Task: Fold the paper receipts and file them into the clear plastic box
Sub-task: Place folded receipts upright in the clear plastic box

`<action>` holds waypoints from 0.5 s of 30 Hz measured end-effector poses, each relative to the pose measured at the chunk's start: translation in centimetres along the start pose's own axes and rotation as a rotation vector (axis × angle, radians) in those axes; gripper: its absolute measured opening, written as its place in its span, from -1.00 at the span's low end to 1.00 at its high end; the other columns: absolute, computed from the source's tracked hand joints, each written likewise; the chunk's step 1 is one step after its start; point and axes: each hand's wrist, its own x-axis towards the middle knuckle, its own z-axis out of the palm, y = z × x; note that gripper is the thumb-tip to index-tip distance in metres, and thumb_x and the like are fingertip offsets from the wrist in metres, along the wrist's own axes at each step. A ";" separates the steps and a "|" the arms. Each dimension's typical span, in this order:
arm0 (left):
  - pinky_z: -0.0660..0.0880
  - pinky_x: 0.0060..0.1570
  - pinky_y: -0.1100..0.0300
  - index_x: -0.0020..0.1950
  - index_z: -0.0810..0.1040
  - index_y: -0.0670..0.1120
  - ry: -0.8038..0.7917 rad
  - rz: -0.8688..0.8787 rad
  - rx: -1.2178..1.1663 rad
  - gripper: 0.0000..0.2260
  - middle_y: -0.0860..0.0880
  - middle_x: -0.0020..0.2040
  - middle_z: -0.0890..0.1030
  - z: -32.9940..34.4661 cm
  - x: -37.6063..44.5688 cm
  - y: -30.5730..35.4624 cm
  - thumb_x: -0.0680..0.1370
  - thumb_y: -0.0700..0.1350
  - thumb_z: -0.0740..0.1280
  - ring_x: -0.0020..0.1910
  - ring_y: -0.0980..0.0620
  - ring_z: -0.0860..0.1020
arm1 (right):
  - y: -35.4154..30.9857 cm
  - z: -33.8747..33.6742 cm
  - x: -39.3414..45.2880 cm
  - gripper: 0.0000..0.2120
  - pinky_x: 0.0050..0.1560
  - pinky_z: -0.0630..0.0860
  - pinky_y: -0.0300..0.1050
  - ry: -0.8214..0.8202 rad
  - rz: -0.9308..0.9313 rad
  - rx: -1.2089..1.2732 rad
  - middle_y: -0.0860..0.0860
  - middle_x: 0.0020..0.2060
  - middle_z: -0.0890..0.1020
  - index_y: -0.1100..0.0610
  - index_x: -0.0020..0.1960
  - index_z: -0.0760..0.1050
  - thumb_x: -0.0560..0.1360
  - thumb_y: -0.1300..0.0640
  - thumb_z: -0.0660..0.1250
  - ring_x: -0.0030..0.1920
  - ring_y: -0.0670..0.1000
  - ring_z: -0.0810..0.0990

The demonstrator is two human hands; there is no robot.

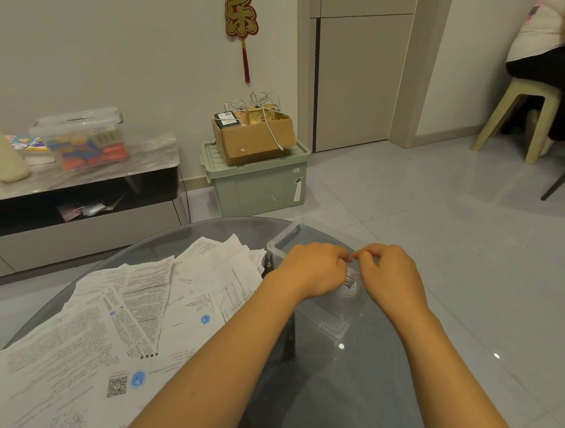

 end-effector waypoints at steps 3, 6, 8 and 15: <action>0.34 0.31 0.06 0.37 0.43 -0.04 0.085 0.005 -0.129 -0.62 -0.04 0.39 0.43 -0.3 -0.5 -0.2 0.59 -0.19 0.05 0.34 -0.05 0.39 | 0.2 -0.1 -0.1 -0.72 -0.10 0.42 -0.13 -0.012 -0.002 -0.008 0.09 0.09 0.51 0.03 0.07 0.61 0.54 0.13 0.14 0.02 0.09 0.52; 0.33 0.33 0.02 0.35 0.44 -0.05 0.189 0.001 -0.147 -0.64 -0.05 0.38 0.42 -0.8 -1.5 -0.4 0.59 -0.18 0.07 0.34 -0.05 0.39 | -0.2 -0.5 -0.7 -0.72 0.09 0.32 -0.12 -0.013 -0.055 -0.044 0.05 0.14 0.45 -0.03 0.14 0.58 0.56 0.11 0.15 0.21 0.07 0.33; 0.32 0.33 0.02 0.35 0.44 -0.04 0.245 0.001 -0.139 -0.64 -0.04 0.37 0.42 -1.1 -2.4 -0.5 0.59 -0.18 0.07 0.33 -0.04 0.39 | -0.6 -0.6 -1.1 -0.73 0.18 0.22 -0.14 -0.007 -0.113 -0.095 0.04 0.18 0.45 -0.06 0.16 0.57 0.56 0.09 0.17 0.23 0.05 0.26; 0.30 0.34 0.03 0.34 0.45 -0.03 0.354 -0.049 -0.137 -0.66 -0.02 0.37 0.41 -1.7 -8.9 -0.7 0.59 -0.19 0.10 0.31 -0.03 0.39 | -2.2 -0.9 -4.2 -0.74 0.26 0.00 -0.14 0.024 -0.338 -0.192 -0.04 0.44 0.27 -0.10 0.21 0.54 0.55 0.05 0.24 0.39 0.05 0.12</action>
